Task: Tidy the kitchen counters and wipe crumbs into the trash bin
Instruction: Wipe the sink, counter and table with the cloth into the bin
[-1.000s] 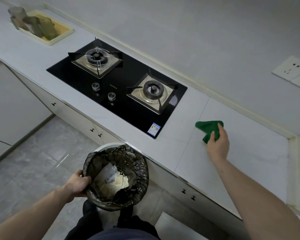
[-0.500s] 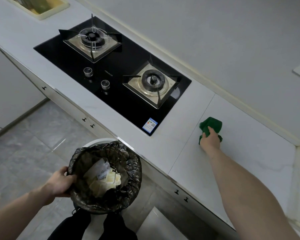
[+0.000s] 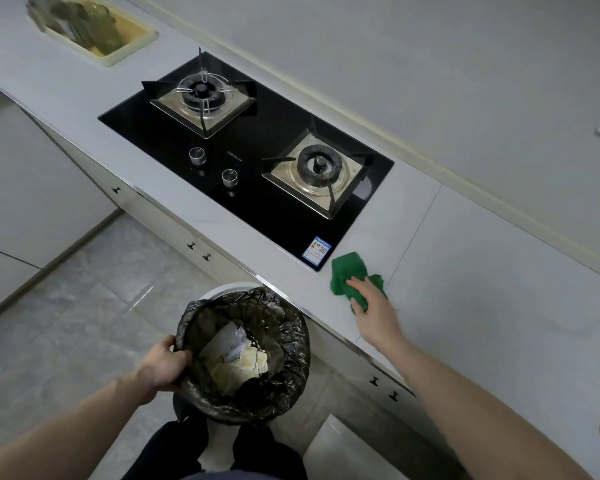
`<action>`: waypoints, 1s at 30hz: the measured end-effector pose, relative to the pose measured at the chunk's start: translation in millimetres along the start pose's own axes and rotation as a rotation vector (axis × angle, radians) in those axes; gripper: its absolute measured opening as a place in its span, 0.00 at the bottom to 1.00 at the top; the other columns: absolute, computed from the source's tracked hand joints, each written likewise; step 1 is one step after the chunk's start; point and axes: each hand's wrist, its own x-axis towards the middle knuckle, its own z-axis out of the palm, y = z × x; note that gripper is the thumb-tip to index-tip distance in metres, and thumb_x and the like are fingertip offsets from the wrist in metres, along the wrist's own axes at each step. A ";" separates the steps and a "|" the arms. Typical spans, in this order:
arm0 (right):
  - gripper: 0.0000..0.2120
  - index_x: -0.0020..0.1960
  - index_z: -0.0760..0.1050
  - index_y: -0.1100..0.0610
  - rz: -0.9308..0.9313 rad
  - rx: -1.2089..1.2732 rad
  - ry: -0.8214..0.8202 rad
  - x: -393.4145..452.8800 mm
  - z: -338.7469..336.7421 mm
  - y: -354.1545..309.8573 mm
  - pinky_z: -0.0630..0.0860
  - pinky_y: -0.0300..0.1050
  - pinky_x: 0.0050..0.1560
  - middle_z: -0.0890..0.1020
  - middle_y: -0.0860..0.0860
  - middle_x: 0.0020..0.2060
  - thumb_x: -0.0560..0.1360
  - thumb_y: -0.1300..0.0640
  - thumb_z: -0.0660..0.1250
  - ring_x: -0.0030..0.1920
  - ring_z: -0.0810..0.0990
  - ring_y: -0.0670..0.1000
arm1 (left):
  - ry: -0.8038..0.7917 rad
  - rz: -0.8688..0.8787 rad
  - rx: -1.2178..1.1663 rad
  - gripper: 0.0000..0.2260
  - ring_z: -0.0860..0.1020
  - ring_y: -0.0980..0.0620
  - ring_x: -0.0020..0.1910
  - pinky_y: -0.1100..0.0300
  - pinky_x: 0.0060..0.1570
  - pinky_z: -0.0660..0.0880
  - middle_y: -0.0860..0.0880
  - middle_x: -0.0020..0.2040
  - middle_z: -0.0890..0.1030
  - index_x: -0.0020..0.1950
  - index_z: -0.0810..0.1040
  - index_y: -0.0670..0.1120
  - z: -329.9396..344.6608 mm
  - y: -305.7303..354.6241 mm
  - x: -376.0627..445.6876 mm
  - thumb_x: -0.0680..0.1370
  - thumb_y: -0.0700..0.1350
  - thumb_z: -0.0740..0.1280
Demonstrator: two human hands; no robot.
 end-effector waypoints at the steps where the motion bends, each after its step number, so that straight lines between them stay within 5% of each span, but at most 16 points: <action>1: 0.23 0.74 0.71 0.43 -0.004 0.010 -0.034 -8.1 12.0 -13.2 0.58 0.46 0.76 0.69 0.47 0.76 0.81 0.59 0.65 0.77 0.65 0.51 | 0.005 0.013 0.010 0.09 0.83 0.40 0.32 0.46 0.29 0.82 0.39 0.42 0.82 0.55 0.75 0.45 0.1 2.2 -3.7 0.77 0.35 0.66; 4: 0.21 0.71 0.71 0.36 -0.008 0.100 -0.167 -28.9 50.1 -60.7 0.66 0.43 0.72 0.69 0.46 0.76 0.82 0.53 0.64 0.67 0.72 0.41 | 0.021 0.041 0.044 0.11 0.79 0.47 0.29 0.58 0.19 0.76 0.43 0.39 0.79 0.58 0.76 0.43 0.1 8.2 -15.7 0.77 0.35 0.66; 7: 0.19 0.69 0.73 0.35 -0.080 0.266 -0.324 -47.1 81.0 -104.7 0.75 0.29 0.53 0.76 0.41 0.69 0.82 0.52 0.63 0.47 0.76 0.29 | -0.002 0.036 0.042 0.11 0.82 0.45 0.32 0.54 0.23 0.80 0.41 0.41 0.81 0.60 0.75 0.42 -2.5 12.4 -22.5 0.77 0.36 0.66; 11: 0.19 0.69 0.74 0.37 -0.101 0.349 -0.307 -54.4 83.5 -125.0 0.70 0.31 0.66 0.78 0.36 0.65 0.82 0.54 0.64 0.63 0.75 0.33 | -0.040 0.027 0.020 0.11 0.85 0.36 0.42 0.37 0.39 0.83 0.36 0.49 0.83 0.60 0.74 0.43 -6.5 14.9 -22.1 0.78 0.37 0.66; 16: 0.19 0.69 0.75 0.40 -0.124 0.340 -0.082 -35.9 35.3 -101.0 0.73 0.36 0.66 0.79 0.35 0.64 0.81 0.55 0.65 0.63 0.76 0.36 | -0.051 0.027 0.009 0.10 0.85 0.35 0.40 0.35 0.38 0.82 0.35 0.48 0.83 0.58 0.74 0.43 -10.1 13.7 -20.2 0.77 0.35 0.65; 20: 0.19 0.68 0.76 0.42 -0.080 0.448 0.202 -15.6 -18.8 -63.7 0.79 0.34 0.54 0.81 0.36 0.59 0.82 0.59 0.65 0.57 0.81 0.40 | -0.069 0.024 0.012 0.11 0.85 0.36 0.38 0.38 0.34 0.82 0.35 0.47 0.83 0.59 0.74 0.42 -15.0 16.3 -14.8 0.77 0.34 0.66; 23: 0.19 0.71 0.74 0.46 -0.022 0.363 0.423 1.2 -55.9 -34.2 0.74 0.31 0.60 0.79 0.42 0.64 0.82 0.59 0.64 0.62 0.78 0.42 | -0.081 0.017 0.027 0.12 0.85 0.35 0.38 0.40 0.32 0.82 0.34 0.49 0.83 0.59 0.73 0.42 -18.3 22.5 -12.6 0.76 0.33 0.65; 30: 0.21 0.76 0.70 0.54 0.171 0.175 0.674 45.6 -111.2 21.3 0.70 0.48 0.71 0.75 0.50 0.71 0.83 0.58 0.60 0.69 0.74 0.54 | -0.079 -0.002 0.065 0.12 0.85 0.33 0.44 0.34 0.41 0.82 0.34 0.51 0.82 0.57 0.73 0.43 -22.6 33.0 -10.2 0.76 0.33 0.65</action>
